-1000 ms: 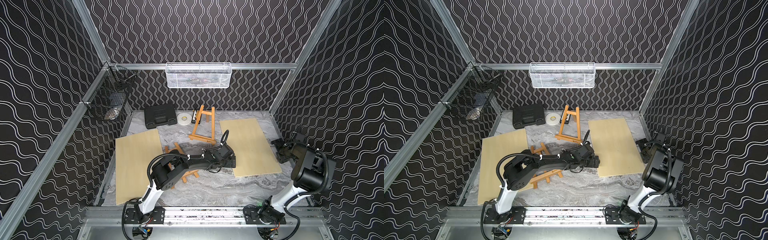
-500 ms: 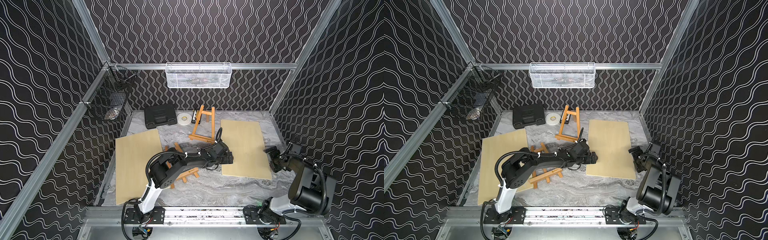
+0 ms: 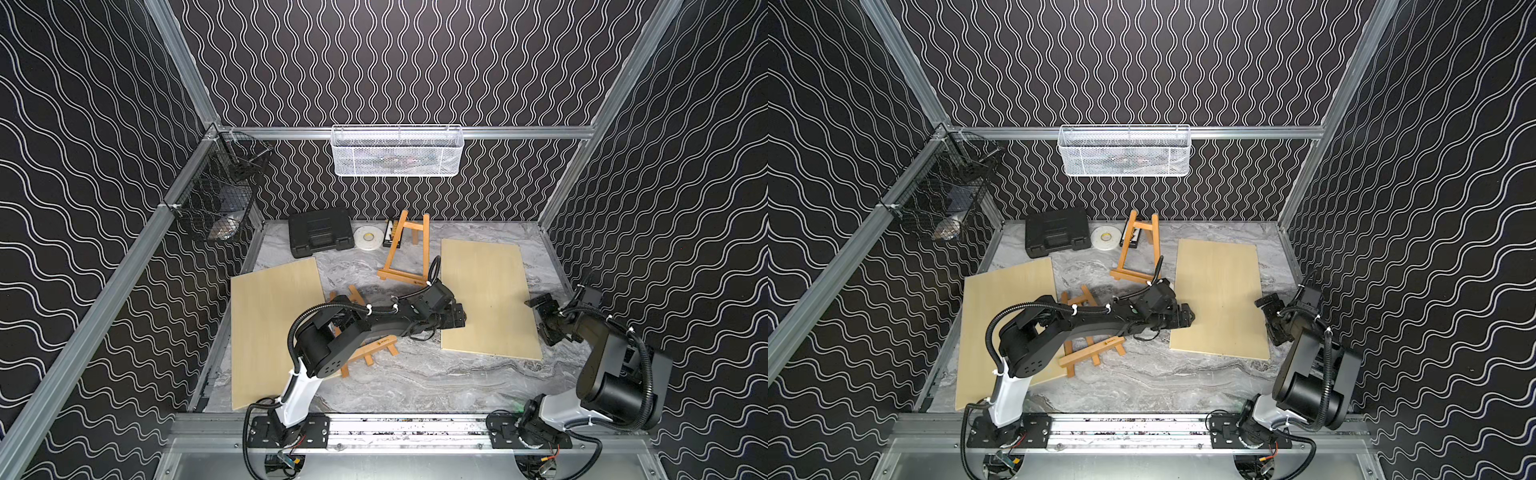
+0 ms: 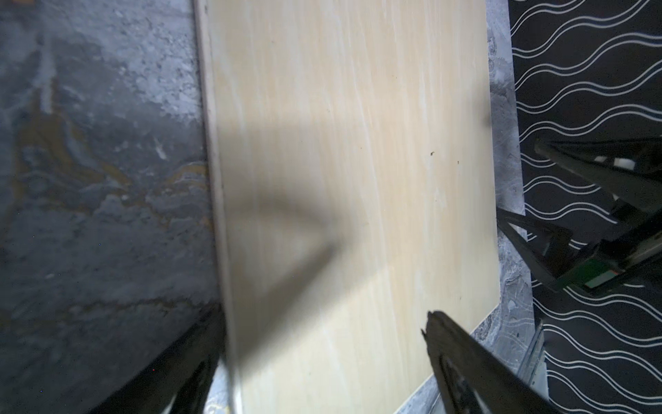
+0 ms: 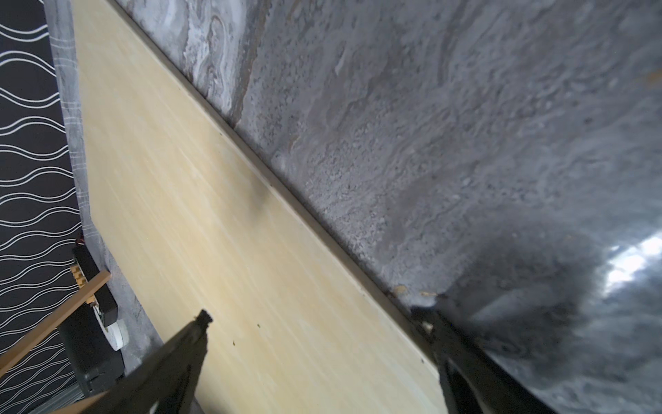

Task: Assemble the easel
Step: Pick up the drawing board from the center of the board.

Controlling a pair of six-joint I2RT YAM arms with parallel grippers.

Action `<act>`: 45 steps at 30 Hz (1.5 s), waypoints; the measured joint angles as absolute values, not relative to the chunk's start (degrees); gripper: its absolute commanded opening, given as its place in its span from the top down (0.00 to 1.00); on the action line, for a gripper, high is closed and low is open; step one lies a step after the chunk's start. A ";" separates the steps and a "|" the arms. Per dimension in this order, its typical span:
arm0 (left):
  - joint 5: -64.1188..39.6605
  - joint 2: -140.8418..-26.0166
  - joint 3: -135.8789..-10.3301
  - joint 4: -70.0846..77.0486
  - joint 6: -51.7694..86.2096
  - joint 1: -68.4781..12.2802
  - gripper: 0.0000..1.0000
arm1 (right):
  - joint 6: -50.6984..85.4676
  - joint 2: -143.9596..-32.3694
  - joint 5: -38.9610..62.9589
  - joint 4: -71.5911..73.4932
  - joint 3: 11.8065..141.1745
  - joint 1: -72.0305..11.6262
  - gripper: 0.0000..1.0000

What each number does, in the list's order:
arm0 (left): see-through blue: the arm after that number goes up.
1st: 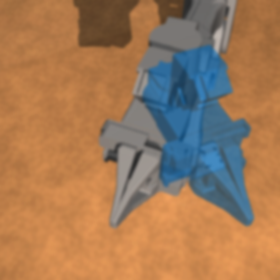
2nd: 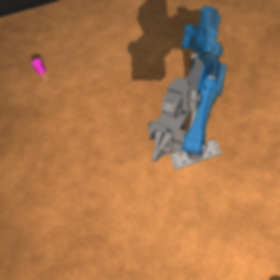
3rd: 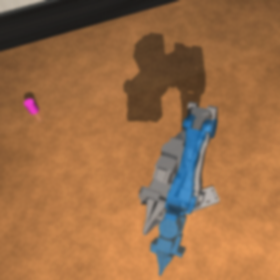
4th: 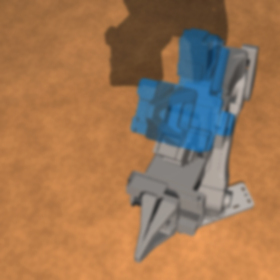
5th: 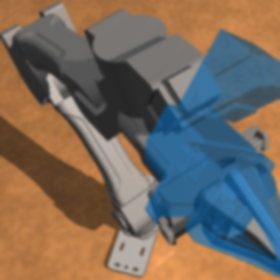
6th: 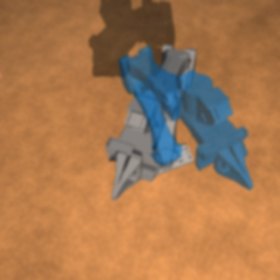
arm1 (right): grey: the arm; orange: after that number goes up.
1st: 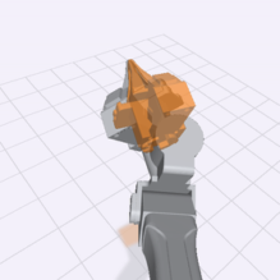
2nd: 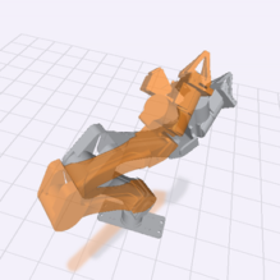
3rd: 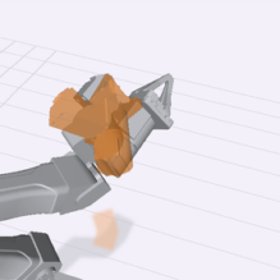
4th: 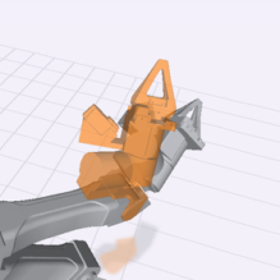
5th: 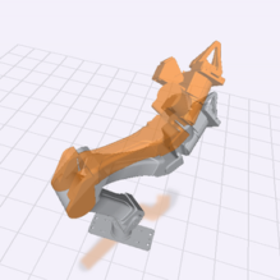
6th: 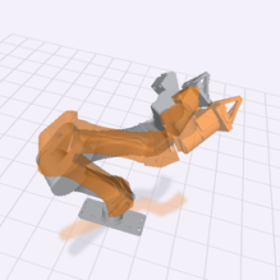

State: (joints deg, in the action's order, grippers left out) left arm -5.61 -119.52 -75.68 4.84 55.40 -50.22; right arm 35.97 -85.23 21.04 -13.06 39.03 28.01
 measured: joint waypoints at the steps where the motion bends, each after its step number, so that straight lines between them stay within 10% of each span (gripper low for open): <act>1: -5.78 -119.52 -75.68 4.95 55.99 -50.19 0.08 | 35.92 -84.88 21.08 -12.49 38.54 28.01 0.00; 45: -13.37 -112.81 -72.38 8.16 65.91 -52.95 0.22 | 31.48 -81.89 26.35 -8.47 34.22 36.56 0.00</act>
